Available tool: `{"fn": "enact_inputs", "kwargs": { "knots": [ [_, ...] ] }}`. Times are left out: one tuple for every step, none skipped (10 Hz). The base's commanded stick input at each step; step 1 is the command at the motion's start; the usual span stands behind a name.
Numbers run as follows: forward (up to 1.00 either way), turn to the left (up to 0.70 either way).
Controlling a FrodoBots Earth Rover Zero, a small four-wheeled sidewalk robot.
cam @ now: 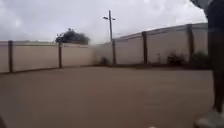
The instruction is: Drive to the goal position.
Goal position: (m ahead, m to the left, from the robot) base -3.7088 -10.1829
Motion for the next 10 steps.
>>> {"fn": "enact_inputs", "kwargs": {
  "knots": [
    [0.0, -0.5],
    [0.0, -0.5],
    [0.0, -0.5],
    [0.0, -0.5],
    [0.0, -0.5],
    [0.0, -0.5],
    [0.0, -0.5],
    [0.0, -0.5],
    [0.0, -0.5],
    [0.0, -0.5]
  ]
}}
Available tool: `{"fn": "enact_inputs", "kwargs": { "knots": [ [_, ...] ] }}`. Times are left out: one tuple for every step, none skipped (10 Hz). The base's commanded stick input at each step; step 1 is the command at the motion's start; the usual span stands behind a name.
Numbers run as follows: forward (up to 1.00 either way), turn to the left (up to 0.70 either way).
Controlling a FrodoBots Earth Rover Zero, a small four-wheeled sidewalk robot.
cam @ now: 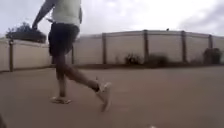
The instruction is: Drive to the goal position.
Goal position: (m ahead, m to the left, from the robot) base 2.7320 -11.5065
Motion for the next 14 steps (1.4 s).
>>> {"fn": "enact_inputs", "kwargs": {
  "knots": [
    [0.0, -0.5],
    [0.0, -0.5],
    [0.0, -0.5],
    [0.0, -0.5],
    [0.0, -0.5],
    [0.0, -0.5],
    [0.0, -0.5],
    [0.0, -0.5],
    [0.0, -0.5],
    [0.0, -0.5],
    [0.0, -0.5],
    [0.0, -0.5],
    [0.0, -0.5],
    [0.0, -0.5]
  ]
}}
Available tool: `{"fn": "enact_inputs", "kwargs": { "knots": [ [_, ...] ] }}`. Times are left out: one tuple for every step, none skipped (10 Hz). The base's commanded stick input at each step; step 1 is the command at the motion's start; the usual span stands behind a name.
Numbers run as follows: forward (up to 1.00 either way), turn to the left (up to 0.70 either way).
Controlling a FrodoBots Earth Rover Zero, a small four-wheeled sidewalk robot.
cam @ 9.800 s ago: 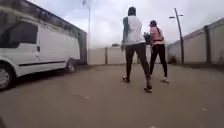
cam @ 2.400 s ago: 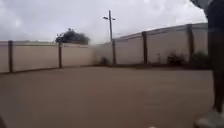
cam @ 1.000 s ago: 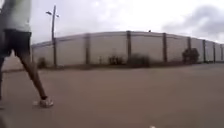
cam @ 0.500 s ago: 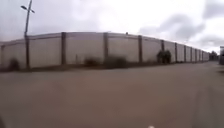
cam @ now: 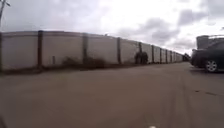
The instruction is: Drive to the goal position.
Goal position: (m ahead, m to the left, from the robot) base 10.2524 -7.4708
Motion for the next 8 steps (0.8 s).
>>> {"fn": "enact_inputs", "kwargs": {
  "knots": [
    [0.0, -0.5],
    [0.0, -0.5],
    [0.02, 0.0],
    [0.34, 0.0],
    [0.5, 0.0],
    [0.5, 0.0],
    [0.5, 0.0],
    [0.5, 0.0]
  ]
}}
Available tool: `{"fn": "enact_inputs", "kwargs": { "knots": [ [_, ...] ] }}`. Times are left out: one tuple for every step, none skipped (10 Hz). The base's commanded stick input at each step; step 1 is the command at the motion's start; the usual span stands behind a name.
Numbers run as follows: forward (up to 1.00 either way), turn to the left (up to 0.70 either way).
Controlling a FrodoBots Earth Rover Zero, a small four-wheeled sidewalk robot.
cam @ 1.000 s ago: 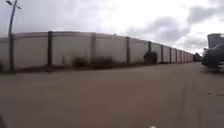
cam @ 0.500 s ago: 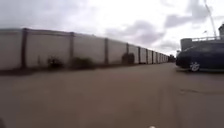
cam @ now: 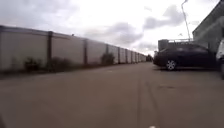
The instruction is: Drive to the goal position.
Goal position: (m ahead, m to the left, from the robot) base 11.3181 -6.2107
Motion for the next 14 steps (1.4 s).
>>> {"fn": "enact_inputs", "kwargs": {
  "knots": [
    [0.5, 0.0],
    [0.5, 0.0],
    [0.5, 0.0],
    [0.5, 0.0],
    [0.5, 0.0],
    [0.5, 0.0],
    [0.5, 0.0],
    [0.5, 0.0],
    [0.5, 0.0],
    [0.5, 0.0],
    [0.5, 0.0],
    [0.5, 0.0],
    [0.5, 0.0],
    [0.5, 0.0]
  ]
}}
